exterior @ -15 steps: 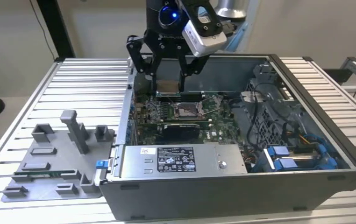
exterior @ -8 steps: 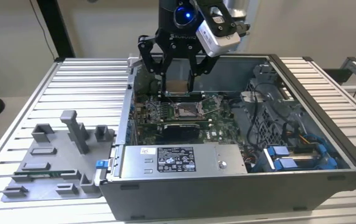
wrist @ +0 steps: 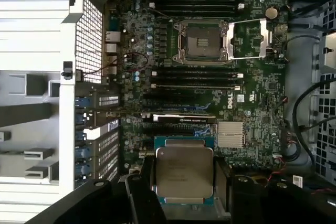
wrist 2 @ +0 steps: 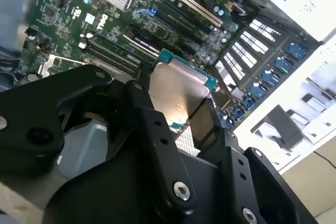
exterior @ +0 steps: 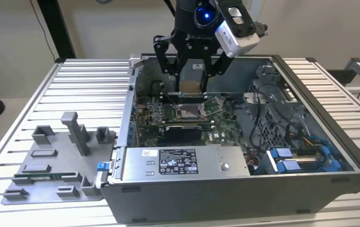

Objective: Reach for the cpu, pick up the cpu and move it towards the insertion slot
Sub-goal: 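Pick up the cpu and move it towards the insertion slot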

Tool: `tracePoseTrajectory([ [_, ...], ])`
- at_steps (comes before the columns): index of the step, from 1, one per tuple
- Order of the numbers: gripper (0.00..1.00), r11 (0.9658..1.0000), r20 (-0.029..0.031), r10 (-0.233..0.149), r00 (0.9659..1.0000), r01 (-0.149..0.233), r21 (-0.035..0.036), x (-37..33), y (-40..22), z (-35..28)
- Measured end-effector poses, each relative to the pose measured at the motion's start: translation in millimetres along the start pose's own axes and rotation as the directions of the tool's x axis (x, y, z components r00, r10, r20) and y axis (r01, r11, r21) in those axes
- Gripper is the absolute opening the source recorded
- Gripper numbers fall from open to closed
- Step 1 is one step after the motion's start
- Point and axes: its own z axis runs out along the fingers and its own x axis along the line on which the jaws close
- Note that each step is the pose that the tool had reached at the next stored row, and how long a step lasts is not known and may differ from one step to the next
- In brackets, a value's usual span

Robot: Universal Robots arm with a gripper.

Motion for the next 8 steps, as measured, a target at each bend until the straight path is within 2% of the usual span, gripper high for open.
tracePoseTrajectory([
  [8, 0.0, 1.0, -0.0025, 0.0, 1.0, 0.0, 0.0, -19.4, 0.2, -0.7],
])
